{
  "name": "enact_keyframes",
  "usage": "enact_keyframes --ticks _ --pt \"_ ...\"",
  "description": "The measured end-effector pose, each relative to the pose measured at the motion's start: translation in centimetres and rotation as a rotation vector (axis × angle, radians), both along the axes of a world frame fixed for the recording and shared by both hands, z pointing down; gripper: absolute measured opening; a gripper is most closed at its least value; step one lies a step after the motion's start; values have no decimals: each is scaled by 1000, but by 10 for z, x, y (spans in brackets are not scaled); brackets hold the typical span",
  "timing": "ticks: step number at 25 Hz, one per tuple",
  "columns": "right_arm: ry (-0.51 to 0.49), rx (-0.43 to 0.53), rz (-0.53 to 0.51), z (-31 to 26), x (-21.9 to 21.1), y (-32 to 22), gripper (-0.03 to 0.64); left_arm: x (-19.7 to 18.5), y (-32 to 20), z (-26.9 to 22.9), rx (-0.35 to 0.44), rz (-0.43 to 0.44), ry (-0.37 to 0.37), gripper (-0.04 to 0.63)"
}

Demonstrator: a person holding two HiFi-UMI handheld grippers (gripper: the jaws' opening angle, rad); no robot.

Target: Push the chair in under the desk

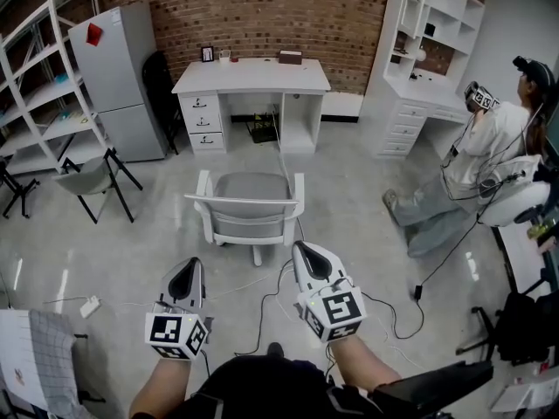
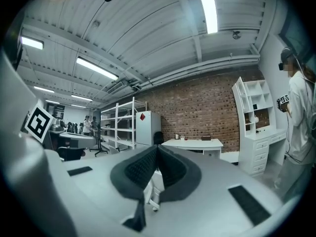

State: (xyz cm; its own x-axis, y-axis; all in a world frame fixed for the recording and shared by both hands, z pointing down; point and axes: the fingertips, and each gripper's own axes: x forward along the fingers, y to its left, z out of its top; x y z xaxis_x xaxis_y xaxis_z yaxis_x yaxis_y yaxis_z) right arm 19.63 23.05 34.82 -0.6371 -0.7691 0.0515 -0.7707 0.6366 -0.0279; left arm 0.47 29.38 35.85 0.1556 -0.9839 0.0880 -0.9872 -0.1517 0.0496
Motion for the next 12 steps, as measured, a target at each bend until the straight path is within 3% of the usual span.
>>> enact_keyframes --ticks 12 --pt "0 1 -44 3 12 -27 8 5 -25 -4 8 -45 -24 8"
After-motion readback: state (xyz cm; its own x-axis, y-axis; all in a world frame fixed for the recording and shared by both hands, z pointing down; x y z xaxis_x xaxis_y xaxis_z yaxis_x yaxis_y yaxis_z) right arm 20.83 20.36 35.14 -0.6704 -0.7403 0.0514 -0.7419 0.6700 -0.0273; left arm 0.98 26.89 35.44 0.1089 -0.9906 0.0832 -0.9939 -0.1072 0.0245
